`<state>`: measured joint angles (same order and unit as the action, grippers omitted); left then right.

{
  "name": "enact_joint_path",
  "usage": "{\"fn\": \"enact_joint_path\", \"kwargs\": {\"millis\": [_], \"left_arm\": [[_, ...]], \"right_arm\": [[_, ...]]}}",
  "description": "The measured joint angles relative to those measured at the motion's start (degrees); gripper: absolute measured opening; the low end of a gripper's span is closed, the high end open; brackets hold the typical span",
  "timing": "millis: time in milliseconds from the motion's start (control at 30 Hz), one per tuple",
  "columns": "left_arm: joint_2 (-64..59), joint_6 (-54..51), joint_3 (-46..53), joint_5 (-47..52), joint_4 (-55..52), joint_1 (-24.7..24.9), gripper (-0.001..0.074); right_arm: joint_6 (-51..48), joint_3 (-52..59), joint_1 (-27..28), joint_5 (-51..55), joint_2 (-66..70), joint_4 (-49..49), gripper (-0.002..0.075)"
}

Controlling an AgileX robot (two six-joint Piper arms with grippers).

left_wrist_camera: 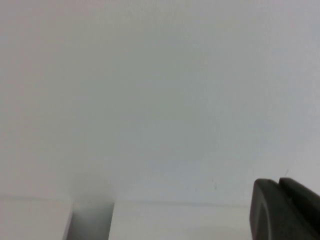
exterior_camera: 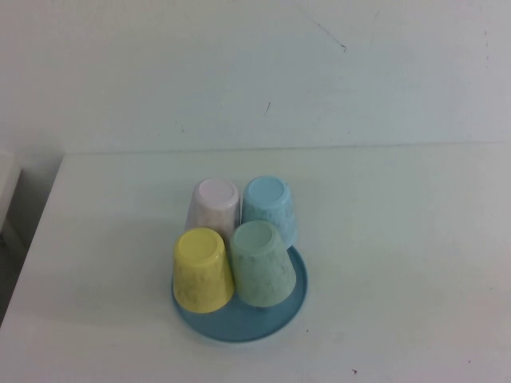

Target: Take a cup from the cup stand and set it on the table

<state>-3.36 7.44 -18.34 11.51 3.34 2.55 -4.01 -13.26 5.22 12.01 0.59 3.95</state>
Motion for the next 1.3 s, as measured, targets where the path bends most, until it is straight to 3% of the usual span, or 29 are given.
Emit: {"fn": "enact_joint_path", "kwargs": {"millis": [200, 567, 933, 1067, 1200, 1300], "left_arm": [[-11.5, -0.3, -10.2, 16.4, 2.8, 1.0, -0.0003], [-36.8, -16.7, -28.2, 37.2, 19.9, 2.8, -0.0003], [-61.6, -29.5, -43.0, 46.1, 30.6, 3.0, -0.0003], [-65.4, -29.8, -46.3, 46.7, 28.4, 7.2, -0.0003], [-69.0, -27.6, -49.6, 48.3, 21.9, 14.4, 0.0006], [-71.9, -26.6, -51.8, 49.8, 16.1, 19.3, 0.0081]], "right_arm": [[-6.8, -4.7, 0.0, 17.4, 8.3, -3.2, -0.0003], [-36.1, -4.7, 0.0, 23.3, 18.2, -21.9, -0.0003], [-38.7, -4.7, 0.0, 23.4, 18.5, -24.6, -0.0003], [-38.8, -4.7, 0.0, 23.4, 18.5, -24.6, -0.0003], [-38.8, -4.7, 0.0, 23.4, 18.5, -24.6, -0.0003], [-39.4, -4.7, 0.0, 23.4, 18.5, -24.6, -0.0003]]}}
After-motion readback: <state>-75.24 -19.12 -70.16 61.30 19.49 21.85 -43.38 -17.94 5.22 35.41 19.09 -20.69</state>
